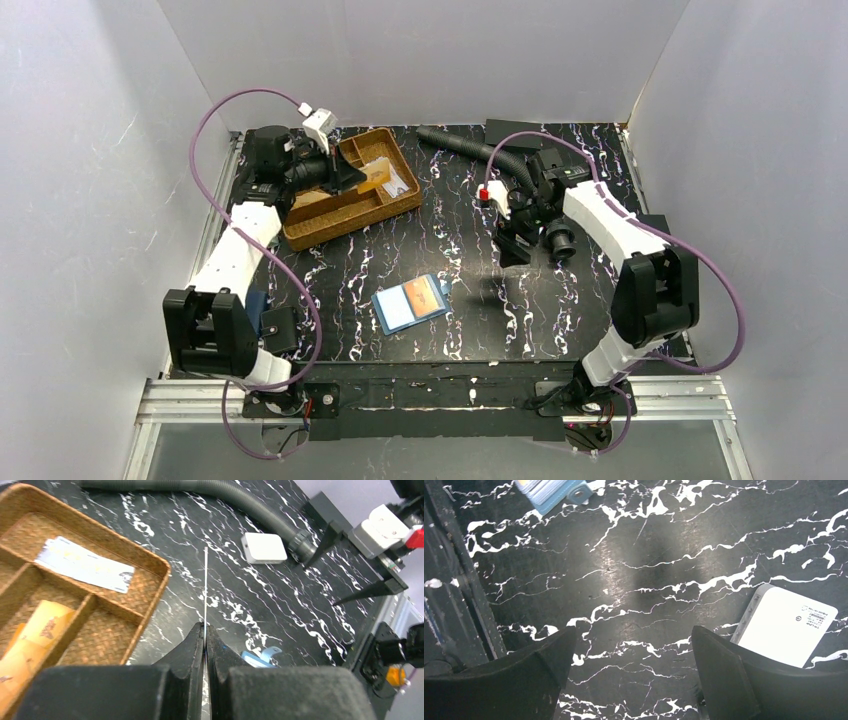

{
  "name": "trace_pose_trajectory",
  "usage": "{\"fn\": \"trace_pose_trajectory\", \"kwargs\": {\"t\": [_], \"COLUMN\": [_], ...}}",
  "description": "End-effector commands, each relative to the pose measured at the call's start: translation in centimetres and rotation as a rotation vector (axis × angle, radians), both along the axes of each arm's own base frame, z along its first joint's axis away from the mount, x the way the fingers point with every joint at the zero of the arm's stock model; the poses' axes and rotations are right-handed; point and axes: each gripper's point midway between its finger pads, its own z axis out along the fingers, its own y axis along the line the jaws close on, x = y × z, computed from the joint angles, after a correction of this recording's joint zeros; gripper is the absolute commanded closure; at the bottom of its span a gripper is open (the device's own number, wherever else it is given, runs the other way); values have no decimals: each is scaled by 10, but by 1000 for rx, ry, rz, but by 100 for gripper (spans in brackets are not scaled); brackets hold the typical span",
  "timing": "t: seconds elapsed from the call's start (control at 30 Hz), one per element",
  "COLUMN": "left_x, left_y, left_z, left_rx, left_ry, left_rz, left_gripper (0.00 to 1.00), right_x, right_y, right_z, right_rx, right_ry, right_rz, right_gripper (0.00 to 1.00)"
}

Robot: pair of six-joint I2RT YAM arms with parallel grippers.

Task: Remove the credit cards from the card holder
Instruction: Place the credit card in the storage box.

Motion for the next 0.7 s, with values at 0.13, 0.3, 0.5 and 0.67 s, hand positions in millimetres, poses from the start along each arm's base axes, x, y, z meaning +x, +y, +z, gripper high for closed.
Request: {"fn": "trace_pose_trajectory", "kwargs": {"t": [0.13,0.3,0.5,0.67], "left_x": [42,58,80,92], "left_y": [35,59,78,95], "left_z": [39,20,4,-22], "left_rx": [-39,6,-7,-6], "left_ry": [-66,19,50,109], "left_rz": [85,128,190,237], "left_gripper": [100,100,100,100], "right_x": [41,62,79,98], "right_y": [12,13,14,21], "right_z": [22,24,15,14], "right_rx": [65,50,32,41], "right_ry": [-163,-212,-157,-136], "right_rz": [-53,-73,-148,-182], "right_gripper": [4,2,2,2]}}
